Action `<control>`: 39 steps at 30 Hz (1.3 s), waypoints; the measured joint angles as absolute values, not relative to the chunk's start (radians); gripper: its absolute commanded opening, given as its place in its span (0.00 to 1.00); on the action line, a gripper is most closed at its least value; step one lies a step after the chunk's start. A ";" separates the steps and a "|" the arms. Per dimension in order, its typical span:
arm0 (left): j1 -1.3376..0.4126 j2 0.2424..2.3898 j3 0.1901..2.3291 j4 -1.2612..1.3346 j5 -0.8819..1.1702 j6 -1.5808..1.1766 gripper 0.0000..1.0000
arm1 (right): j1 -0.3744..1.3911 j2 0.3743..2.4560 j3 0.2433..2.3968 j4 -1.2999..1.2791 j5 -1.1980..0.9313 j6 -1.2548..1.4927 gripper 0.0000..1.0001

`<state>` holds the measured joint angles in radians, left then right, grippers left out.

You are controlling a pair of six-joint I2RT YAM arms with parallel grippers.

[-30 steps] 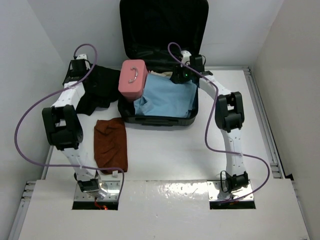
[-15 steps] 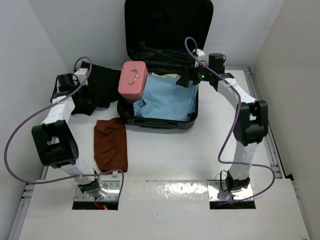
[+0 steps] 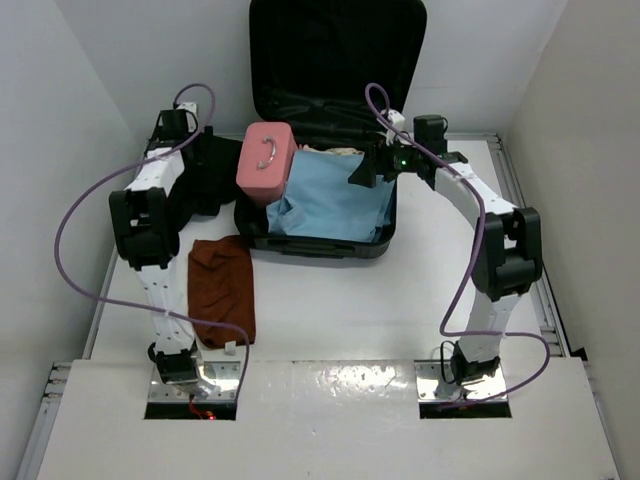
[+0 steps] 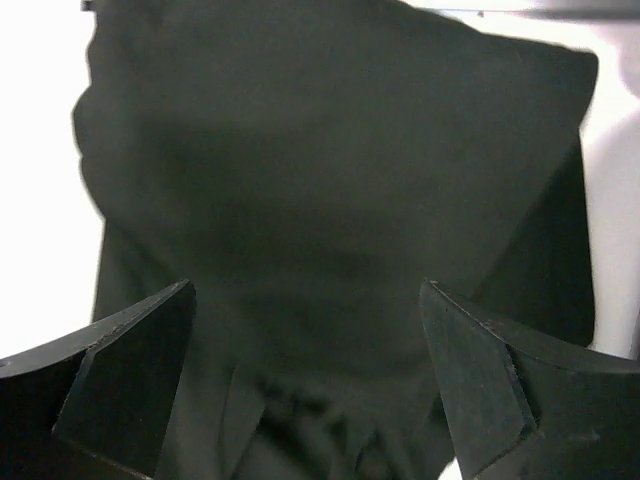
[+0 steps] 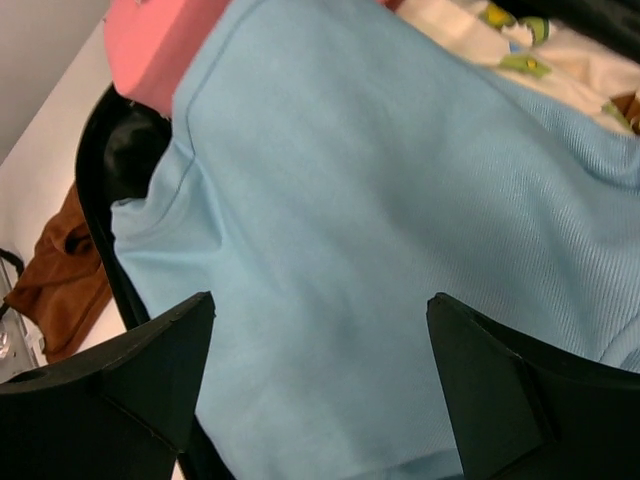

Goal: Pack the luggage

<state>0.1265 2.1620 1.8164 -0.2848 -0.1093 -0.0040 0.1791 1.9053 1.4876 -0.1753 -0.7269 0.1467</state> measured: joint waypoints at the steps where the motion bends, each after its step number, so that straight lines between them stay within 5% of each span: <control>1: 0.127 2.196 1.850 -0.292 -0.108 -0.015 0.99 | 0.179 1.902 1.480 -0.180 -0.723 0.146 0.87; 22: 0.339 2.442 2.103 -0.318 0.265 -0.088 0.99 | 0.179 1.856 1.453 -0.259 -0.670 0.113 0.88; 35: 0.340 2.505 2.115 -0.327 0.240 -0.134 0.99 | 0.190 1.876 1.559 -0.354 -0.662 0.075 0.84; 37: 0.337 2.516 2.148 -0.372 0.224 -0.130 0.87 | 0.199 1.895 1.593 -0.373 -0.664 0.067 0.81; 39: 0.334 2.530 2.175 -0.406 0.204 -0.124 0.64 | 0.208 1.912 1.621 -0.389 -0.667 0.059 0.75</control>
<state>0.3344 2.5298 2.1746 -0.4057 0.2035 -0.1238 0.2081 1.9118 1.6207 -0.3885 -0.6670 0.0586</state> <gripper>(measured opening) 0.795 0.793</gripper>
